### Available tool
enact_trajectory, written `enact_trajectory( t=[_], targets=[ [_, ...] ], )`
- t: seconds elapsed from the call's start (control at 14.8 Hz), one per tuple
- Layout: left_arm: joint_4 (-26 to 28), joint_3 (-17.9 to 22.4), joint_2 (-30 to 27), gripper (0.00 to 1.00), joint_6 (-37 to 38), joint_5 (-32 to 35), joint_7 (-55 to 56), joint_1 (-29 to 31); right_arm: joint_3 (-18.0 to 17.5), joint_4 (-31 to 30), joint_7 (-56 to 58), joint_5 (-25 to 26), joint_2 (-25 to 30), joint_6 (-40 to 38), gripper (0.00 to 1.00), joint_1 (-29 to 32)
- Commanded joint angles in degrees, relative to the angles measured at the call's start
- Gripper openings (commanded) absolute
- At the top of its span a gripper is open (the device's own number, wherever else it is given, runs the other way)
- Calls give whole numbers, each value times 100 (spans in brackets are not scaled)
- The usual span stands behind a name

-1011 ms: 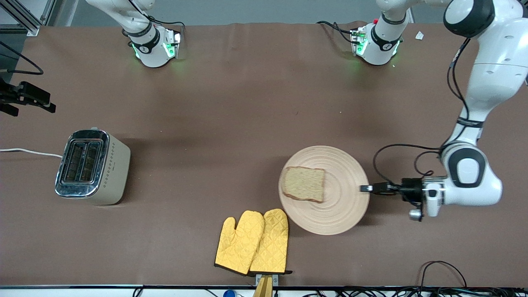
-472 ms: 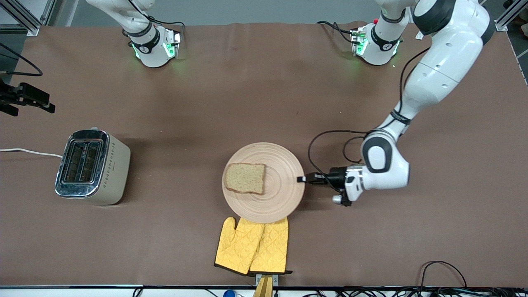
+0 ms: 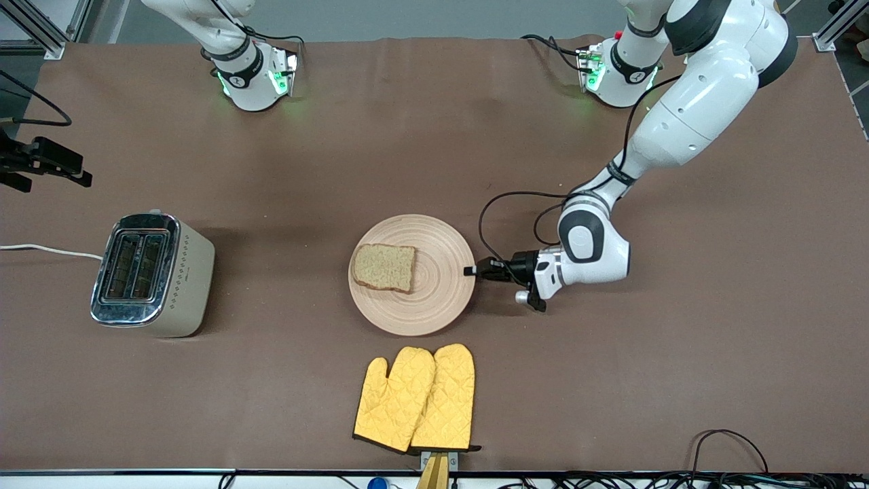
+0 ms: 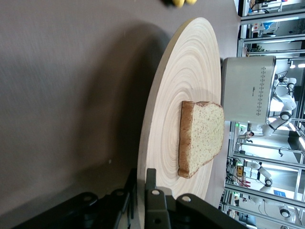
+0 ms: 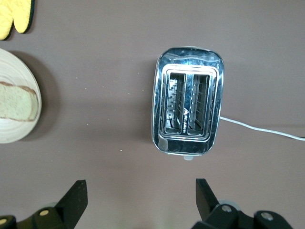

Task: Move plate and put bread in toaster
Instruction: 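Push the wooden plate with the left gripper toward the table middle, then withdraw the left gripper while the right gripper reaches toward the bread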

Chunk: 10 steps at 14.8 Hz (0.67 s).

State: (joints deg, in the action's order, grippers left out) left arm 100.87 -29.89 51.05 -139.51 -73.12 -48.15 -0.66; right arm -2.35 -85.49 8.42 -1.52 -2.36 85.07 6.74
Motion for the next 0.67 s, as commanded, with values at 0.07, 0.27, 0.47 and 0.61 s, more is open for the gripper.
enact_trajectory(
  t=[0.07,0.27,0.47,0.61],
  targets=[
    [258,-105,-165,48,-120,-492,-178,84,-29,-152,-8,-85,122,89,100,3],
    [179,-105,-323,100,-849,-774,374,136,-38,-117,-16,-85,121,220,100,-85],
    [38,0,-840,100,-885,-695,1428,381,-29,-126,-34,-85,121,317,100,-164],
    [38,323,-1315,100,-929,-678,2228,427,-38,-257,-86,-155,113,300,100,-164]
  ],
)
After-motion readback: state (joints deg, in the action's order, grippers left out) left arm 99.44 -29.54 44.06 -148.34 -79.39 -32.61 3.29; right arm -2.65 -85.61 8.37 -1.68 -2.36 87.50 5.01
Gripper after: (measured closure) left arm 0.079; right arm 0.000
